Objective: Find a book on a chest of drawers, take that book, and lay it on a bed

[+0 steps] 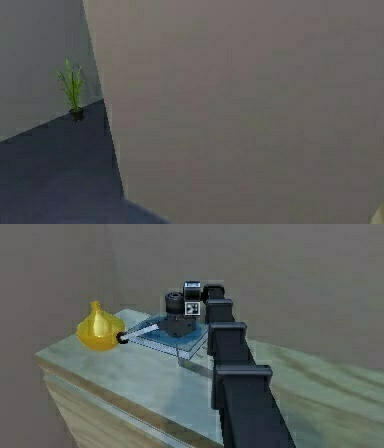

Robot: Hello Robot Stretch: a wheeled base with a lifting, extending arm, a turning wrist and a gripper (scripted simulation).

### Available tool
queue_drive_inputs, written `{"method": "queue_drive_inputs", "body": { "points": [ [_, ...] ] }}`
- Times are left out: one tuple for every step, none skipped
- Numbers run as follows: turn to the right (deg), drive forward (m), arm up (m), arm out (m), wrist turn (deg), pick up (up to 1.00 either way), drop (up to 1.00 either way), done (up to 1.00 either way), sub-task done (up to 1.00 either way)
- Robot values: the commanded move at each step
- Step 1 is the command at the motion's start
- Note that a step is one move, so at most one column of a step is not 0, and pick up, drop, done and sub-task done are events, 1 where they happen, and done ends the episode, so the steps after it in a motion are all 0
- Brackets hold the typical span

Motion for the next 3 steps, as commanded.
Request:
{"method": "queue_drive_inputs", "body": {
  "points": [
    [0.0,0.0,0.0,0.0,45.0,0.0,0.0,0.0,0.0],
    [0.0,0.0,0.0,0.0,3.0,0.0,0.0,0.0,0.0],
    [0.0,0.0,-0.1,0.0,0.0,0.0,0.0,0.0,0.0]
  ]
}}
